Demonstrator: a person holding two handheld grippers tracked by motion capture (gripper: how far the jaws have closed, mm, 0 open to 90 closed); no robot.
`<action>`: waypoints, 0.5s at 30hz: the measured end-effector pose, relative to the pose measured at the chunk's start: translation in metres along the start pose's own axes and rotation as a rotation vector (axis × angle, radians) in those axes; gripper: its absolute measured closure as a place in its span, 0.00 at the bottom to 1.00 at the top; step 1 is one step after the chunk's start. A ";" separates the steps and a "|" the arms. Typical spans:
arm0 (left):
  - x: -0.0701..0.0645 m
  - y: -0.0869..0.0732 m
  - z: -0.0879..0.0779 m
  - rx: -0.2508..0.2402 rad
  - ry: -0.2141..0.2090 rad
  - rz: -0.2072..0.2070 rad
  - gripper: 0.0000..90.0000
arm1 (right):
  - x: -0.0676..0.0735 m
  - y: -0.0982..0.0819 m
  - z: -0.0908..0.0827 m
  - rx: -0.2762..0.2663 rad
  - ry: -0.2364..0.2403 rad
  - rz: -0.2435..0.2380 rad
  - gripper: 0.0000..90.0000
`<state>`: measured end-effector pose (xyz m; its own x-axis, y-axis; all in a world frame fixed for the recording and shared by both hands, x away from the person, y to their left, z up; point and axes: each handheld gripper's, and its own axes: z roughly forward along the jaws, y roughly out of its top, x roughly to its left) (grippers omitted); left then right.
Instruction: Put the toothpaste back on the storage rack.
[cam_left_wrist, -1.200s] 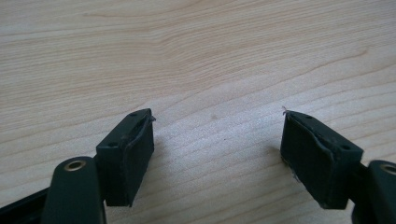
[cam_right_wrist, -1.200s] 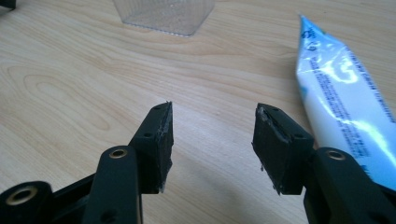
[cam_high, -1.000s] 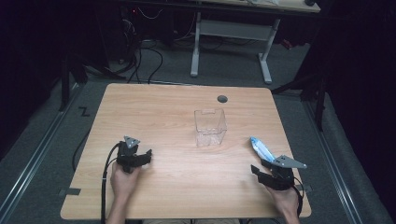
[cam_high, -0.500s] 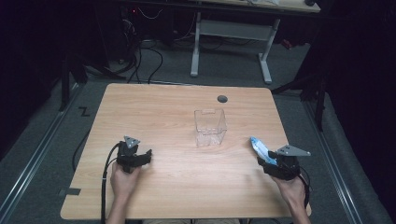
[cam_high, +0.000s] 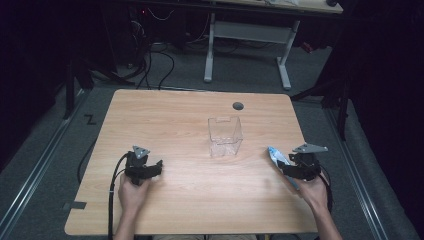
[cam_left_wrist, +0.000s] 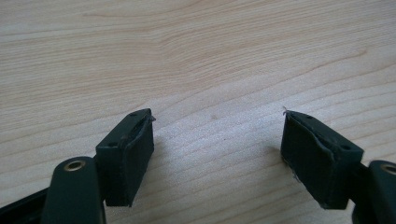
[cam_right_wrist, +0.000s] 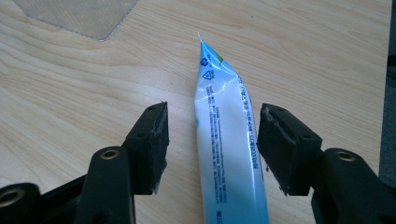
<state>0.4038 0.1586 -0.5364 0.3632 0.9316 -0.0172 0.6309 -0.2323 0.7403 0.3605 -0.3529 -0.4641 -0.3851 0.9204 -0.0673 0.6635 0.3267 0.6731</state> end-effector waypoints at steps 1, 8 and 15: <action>0.000 0.000 0.000 0.000 0.001 0.000 0.29 | -0.001 0.002 0.002 0.009 0.005 0.001 0.48; 0.000 0.000 0.000 0.000 0.002 0.002 0.29 | -0.007 0.012 0.010 0.043 0.006 0.002 0.49; 0.000 0.000 0.000 0.001 0.002 0.003 0.29 | -0.010 0.018 0.025 0.115 0.012 -0.017 0.48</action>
<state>0.4038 0.1584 -0.5364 0.3638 0.9314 -0.0137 0.6305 -0.2353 0.7397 0.3922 -0.3506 -0.4694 -0.4038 0.9123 -0.0687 0.7260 0.3653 0.5826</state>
